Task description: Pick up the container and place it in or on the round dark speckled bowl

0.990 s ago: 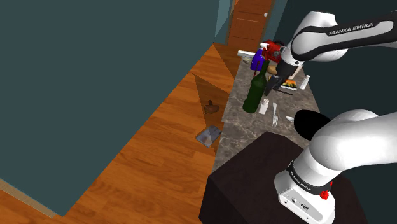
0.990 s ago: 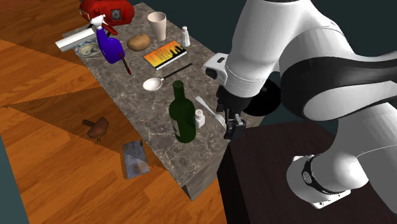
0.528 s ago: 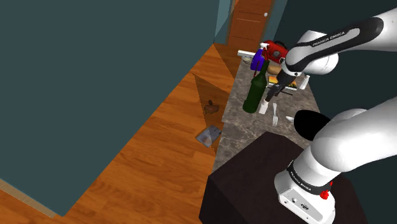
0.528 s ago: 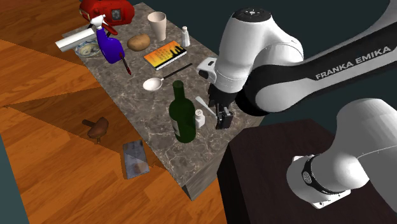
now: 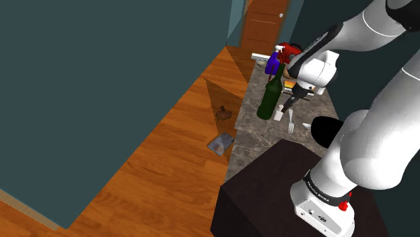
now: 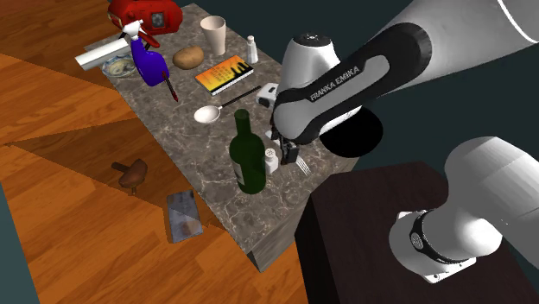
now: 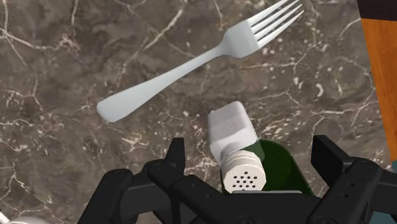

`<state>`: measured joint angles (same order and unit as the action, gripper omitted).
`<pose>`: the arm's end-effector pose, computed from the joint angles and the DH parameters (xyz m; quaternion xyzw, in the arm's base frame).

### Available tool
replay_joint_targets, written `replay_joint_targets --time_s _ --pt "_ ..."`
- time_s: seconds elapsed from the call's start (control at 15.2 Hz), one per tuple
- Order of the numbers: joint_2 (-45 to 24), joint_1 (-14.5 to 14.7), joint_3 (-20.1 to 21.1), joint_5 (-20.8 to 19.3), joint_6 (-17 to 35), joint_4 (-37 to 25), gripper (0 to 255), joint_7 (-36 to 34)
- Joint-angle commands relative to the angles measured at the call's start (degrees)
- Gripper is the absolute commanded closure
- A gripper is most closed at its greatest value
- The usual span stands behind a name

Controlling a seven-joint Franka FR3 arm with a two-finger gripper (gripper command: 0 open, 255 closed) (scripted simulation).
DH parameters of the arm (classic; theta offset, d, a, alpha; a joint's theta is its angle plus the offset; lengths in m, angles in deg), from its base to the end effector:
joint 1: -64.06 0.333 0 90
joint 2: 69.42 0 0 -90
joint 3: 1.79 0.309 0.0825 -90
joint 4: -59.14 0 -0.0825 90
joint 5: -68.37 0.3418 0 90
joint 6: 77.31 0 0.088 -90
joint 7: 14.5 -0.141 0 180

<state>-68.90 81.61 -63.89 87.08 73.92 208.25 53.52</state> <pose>0.2990 -0.2976 0.2549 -0.9942 -0.0626 -0.0818 0.0308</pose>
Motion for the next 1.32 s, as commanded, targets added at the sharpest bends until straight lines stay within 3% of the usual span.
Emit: replay_joint_targets --time_s 0.0,0.4,0.92,0.99,1.25 --pt "-4.9 0.6 0.1 10.6 0.2 -1.1 0 8.8" --pt "-14.3 -6.0 9.9 27.9 0.4 -3.4 0 20.8" --pt "-14.2 -6.2 10.0 27.7 0.4 -3.4 0 20.8" --pt "-14.2 -6.2 10.0 27.7 0.4 -3.4 255 20.8" --pt "-14.2 -6.2 10.0 27.7 0.4 -3.4 255 20.7"
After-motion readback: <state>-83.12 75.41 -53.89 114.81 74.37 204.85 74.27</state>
